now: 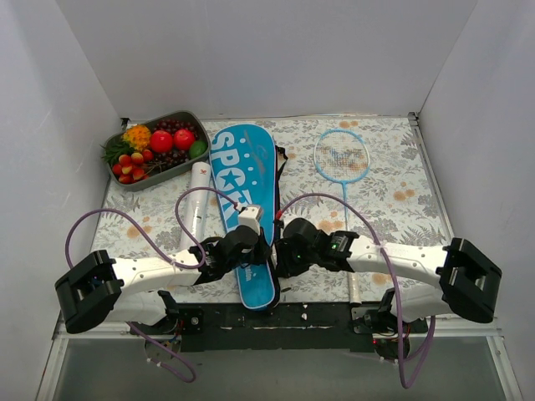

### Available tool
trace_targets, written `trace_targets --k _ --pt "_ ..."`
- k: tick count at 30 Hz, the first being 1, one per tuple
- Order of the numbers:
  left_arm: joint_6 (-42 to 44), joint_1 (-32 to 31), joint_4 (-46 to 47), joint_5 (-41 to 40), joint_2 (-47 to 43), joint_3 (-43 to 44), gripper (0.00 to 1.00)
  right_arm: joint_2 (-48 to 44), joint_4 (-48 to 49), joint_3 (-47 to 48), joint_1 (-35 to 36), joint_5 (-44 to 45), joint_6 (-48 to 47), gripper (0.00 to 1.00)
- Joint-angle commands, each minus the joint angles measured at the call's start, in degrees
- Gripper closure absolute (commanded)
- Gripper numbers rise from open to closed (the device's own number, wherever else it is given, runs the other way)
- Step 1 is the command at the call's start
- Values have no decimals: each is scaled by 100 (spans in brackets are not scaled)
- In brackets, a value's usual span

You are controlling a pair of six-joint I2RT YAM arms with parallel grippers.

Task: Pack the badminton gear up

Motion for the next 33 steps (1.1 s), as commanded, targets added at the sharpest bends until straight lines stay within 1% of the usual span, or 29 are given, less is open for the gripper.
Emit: trace_targets --k 1,2,5,8,11,12,15,22,28,33 --pt "-53 -141 216 317 -82 78 100 209 1794 145 276 -416 116 99" --pt "-53 -132 216 325 -82 78 100 245 2171 66 303 -434 143 99" --pt "-71 -141 172 264 -144 52 100 350 2831 -206 373 -487 275 99" --pt "-36 -141 172 290 -249 -36 100 271 3097 -391 408 -505 319 99" --pt "-45 -158 128 229 -346 -97 100 0 2852 -436 417 -277 232 99" --pt "-36 -150 128 220 -363 -97 100 -71 2608 -444 426 -189 205 99" --pt "25 -158 128 211 -442 -141 100 -378 2281 -479 417 179 152 99" --pt "131 -150 155 317 -610 -264 100 -1126 1622 -813 417 874 363 99" --pt "210 -150 295 431 -715 -352 100 -1521 1717 -1182 417 1051 521 99" --pt "254 -150 348 501 -706 -317 100 -1505 2261 -1376 408 823 504 99"
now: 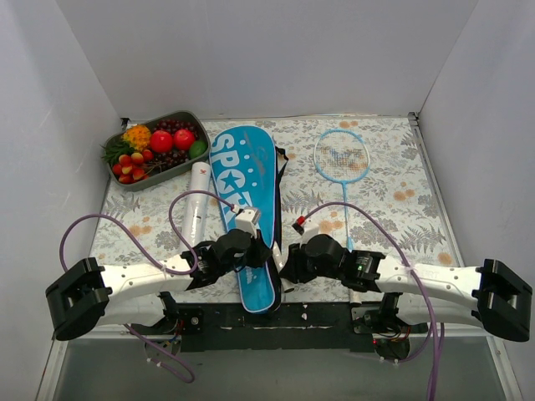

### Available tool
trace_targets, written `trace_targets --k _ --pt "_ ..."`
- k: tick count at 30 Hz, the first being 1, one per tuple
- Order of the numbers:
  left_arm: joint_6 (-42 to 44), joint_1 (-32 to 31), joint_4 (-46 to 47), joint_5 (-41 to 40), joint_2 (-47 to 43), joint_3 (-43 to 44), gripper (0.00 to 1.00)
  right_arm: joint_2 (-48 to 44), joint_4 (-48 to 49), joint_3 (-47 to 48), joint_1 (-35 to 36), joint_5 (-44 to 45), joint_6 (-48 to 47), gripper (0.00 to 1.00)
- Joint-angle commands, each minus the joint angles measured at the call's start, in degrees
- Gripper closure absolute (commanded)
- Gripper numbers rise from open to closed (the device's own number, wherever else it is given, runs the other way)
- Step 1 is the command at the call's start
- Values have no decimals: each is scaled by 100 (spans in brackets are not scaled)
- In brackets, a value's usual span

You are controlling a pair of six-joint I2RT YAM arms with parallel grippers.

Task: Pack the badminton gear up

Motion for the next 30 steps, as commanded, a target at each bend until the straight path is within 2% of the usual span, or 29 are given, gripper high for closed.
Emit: trace_targets --k 1,9,17,19,30 --pt "119 -91 112 324 -188 -7 100 8 993 20 28 -73 -65 99" --pt "119 -91 217 403 -267 -16 100 764 1845 222 28 -724 -82 99" --pt "171 -91 200 447 -540 -147 100 817 1959 196 28 -733 -170 99" --pt "189 -91 235 491 -575 -165 100 826 2003 205 28 -960 -214 99" --pt "224 -91 279 518 -724 -227 100 668 1556 232 28 -584 -179 99"
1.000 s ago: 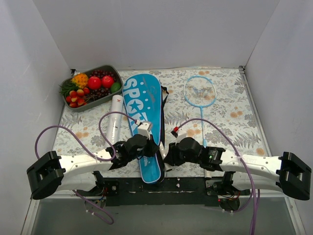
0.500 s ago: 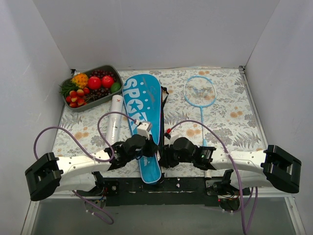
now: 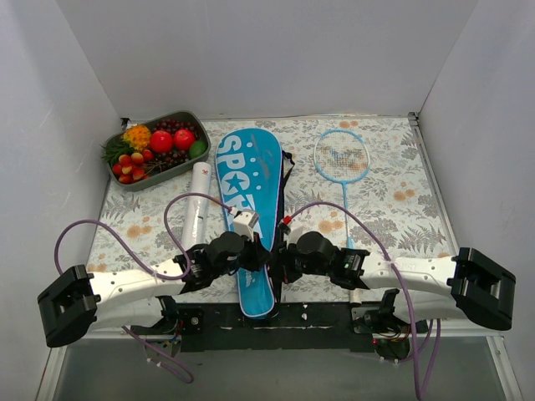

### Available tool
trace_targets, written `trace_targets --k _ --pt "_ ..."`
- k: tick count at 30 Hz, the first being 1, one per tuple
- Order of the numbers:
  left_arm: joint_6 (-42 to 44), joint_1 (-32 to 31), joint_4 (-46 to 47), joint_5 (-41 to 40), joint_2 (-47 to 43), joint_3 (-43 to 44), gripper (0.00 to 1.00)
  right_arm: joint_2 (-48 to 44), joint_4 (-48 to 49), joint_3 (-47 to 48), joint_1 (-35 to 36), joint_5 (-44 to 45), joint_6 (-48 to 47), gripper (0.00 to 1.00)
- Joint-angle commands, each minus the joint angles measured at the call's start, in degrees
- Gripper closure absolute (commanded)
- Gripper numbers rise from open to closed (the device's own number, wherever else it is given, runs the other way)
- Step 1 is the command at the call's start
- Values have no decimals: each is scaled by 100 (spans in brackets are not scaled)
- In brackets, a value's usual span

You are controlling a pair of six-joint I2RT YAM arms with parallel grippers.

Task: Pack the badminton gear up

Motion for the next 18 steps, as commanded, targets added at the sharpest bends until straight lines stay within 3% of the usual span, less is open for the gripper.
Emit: trace_targets --k 1,5,12,13,14,18 --pt "84 -56 272 183 -279 -36 100 -318 -7 190 22 299 -74 99" --pt "119 -56 299 227 -367 -19 100 -450 -253 67 30 370 40 99" --pt "163 -56 316 218 -393 -1 100 -688 281 -662 22 89 479 99" --pt "172 -56 325 236 -376 7 100 -661 308 -697 30 80 523 1" --pt "172 -64 325 236 -376 16 100 -652 326 -750 30 80 532 7" --pt "181 -56 343 245 -367 60 100 -617 440 -821 48 80 532 6"
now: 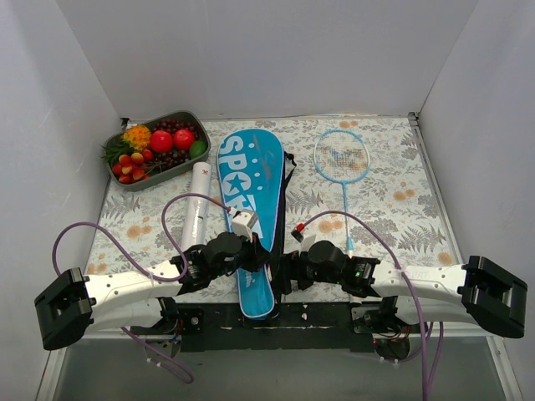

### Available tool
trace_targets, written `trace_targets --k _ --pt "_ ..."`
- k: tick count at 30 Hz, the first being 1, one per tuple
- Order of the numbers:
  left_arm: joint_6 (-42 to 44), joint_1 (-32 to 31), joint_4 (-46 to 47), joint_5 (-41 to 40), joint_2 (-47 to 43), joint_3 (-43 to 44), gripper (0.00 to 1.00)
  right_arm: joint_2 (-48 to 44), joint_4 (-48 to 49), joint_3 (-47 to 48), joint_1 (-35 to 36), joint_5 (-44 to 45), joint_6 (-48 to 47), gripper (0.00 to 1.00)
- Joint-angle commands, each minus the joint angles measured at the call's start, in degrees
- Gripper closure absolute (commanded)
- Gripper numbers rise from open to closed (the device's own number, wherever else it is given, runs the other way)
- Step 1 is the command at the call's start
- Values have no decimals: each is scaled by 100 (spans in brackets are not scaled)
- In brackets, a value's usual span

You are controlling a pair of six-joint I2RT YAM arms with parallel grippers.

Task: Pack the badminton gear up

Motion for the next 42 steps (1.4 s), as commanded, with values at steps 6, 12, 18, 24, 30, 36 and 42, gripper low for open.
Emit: trace_targets --k 6,12,18,24,30,36,42 --pt "89 -51 354 173 -82 137 100 245 664 139 65 -381 58 6" --pt "107 -51 345 208 -196 111 100 114 -72 324 83 294 -91 11" --pt "124 -51 292 234 -293 102 100 -580 -1206 517 83 1085 -285 10" --pt "98 -51 345 234 -267 40 100 -1222 -2549 877 66 1963 -417 9" --pt "98 -51 424 304 -258 40 100 -977 -3527 1378 -433 2791 -741 14" --pt "168 -51 424 375 -398 67 100 -670 -3335 1458 -2252 2337 -1487 19" --pt "151 -51 371 384 -574 -30 100 -99 -2878 1493 -3686 1853 -1884 19"
